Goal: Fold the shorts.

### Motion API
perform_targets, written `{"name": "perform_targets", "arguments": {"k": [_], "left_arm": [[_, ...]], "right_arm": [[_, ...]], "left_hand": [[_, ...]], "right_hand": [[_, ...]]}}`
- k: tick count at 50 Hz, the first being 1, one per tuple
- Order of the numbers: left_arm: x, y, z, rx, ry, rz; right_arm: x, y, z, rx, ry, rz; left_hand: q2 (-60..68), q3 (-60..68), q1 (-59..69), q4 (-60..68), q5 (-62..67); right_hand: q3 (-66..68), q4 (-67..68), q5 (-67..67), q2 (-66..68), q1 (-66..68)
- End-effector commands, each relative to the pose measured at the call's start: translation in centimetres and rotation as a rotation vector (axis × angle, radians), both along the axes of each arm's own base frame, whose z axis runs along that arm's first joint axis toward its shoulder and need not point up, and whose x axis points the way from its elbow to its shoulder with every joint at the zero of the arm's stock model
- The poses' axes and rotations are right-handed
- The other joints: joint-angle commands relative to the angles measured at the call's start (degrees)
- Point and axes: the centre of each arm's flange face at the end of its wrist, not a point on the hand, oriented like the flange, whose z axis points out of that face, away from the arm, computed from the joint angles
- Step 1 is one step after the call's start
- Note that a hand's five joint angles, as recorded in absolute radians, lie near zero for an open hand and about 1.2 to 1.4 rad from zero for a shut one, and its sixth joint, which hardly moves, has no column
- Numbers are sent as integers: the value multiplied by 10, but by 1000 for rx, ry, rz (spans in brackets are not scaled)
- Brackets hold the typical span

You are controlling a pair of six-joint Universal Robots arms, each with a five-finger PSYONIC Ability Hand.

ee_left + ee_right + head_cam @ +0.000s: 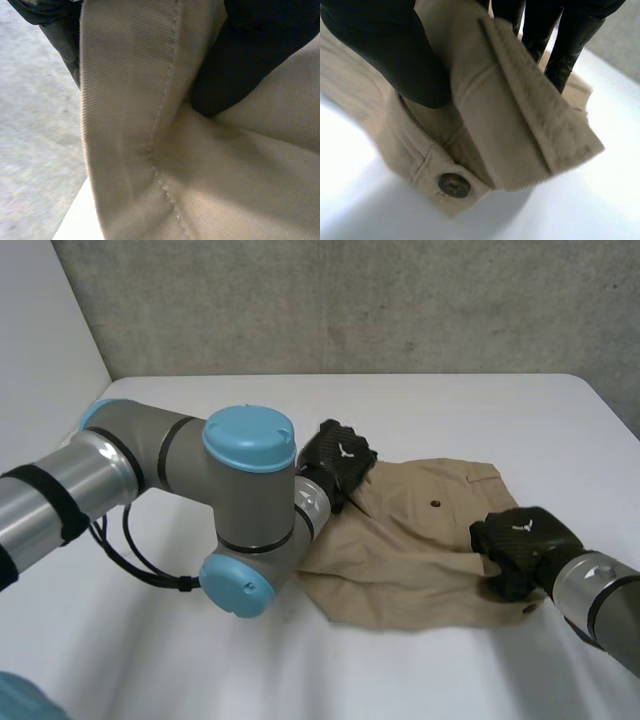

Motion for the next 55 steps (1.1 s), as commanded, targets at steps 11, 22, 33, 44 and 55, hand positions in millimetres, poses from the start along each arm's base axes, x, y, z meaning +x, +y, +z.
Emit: {"name": "perform_targets", "arguments": {"k": [11,22,33,44,55], "left_arm": [[100,13,53,103,159,276],[147,4,49,273,339,424],[118,-63,106,23,491,336],[107,-83,253,-596,930,206],[104,-64,127,-243,686,280]], "right_arm": [[18,-32,54,-322,143,113],[56,-19,49,-256,253,254],[92,-84,106,-621,167,171],[100,-106,223,-1414,-167,-84],[91,-80,76,-793,70,114]], "left_hand": [[118,124,144,118,149],[118,124,144,118,149],[118,124,144,118,149],[118,124,144,118,149],[118,124,144,118,149]], "right_hand": [[132,127,144,126,236],[132,127,144,126,236],[132,127,144,126,236],[132,127,144,126,236],[132,127,144,126,236]]}}
